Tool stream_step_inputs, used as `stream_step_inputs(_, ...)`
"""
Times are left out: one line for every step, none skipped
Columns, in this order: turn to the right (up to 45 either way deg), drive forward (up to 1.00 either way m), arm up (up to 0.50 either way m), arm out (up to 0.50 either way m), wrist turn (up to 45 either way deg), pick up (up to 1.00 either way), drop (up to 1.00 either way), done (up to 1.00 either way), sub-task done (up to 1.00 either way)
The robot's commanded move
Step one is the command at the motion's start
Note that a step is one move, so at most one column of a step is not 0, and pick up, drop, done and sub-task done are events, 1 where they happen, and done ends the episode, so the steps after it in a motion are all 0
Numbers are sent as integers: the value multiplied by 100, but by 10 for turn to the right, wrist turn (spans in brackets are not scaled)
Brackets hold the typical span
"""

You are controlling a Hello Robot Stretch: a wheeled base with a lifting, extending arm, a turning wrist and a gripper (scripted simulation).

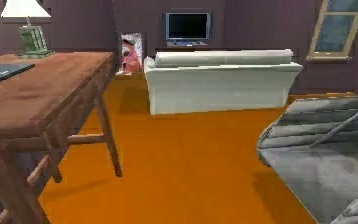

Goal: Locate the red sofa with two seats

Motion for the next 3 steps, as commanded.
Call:
stream_step_inputs(0, 40, 0, 0, 0, 0, 0, 0, 0)
stream_step_inputs(-60, 0, 0, 0, 0, 0, 0, 0, 0)
stream_step_inputs(0, 100, 0, 0, 0, 0, 0, 0, 0)
